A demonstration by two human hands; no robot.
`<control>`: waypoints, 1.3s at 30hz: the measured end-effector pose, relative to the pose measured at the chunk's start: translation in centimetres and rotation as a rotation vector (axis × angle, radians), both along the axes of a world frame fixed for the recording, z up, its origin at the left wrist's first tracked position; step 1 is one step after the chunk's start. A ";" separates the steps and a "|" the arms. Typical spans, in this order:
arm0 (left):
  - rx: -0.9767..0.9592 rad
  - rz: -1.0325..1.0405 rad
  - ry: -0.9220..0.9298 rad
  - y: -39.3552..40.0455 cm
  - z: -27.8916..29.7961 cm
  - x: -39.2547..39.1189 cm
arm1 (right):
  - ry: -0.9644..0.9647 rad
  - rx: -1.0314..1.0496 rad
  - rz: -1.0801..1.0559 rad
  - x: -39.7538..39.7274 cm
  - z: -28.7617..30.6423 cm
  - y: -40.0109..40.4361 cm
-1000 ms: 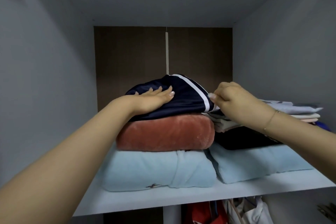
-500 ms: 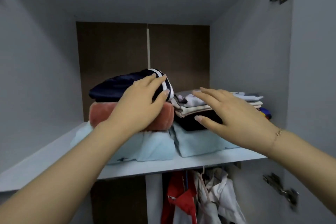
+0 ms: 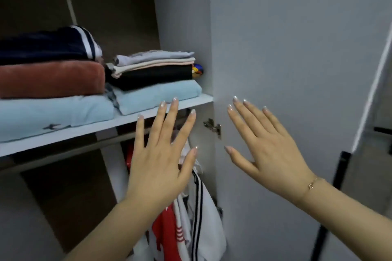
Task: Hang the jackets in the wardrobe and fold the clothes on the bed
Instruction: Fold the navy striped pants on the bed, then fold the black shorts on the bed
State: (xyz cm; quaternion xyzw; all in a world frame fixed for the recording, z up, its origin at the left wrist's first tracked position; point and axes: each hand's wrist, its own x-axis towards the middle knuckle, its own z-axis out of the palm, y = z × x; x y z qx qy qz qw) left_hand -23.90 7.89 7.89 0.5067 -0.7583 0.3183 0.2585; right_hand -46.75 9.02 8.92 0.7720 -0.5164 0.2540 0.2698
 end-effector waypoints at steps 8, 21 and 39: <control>0.133 -0.491 0.034 8.5 -7.5 -12.1 | -0.057 0.148 -0.432 -9.5 -7.9 17.7; 0.379 -1.185 -0.091 27.0 -14.5 -43.0 | -0.213 0.287 -1.139 -28.4 -16.4 47.2; 0.722 -1.541 -0.519 51.5 -31.0 -86.1 | -0.743 0.474 -1.633 -59.0 -34.2 73.8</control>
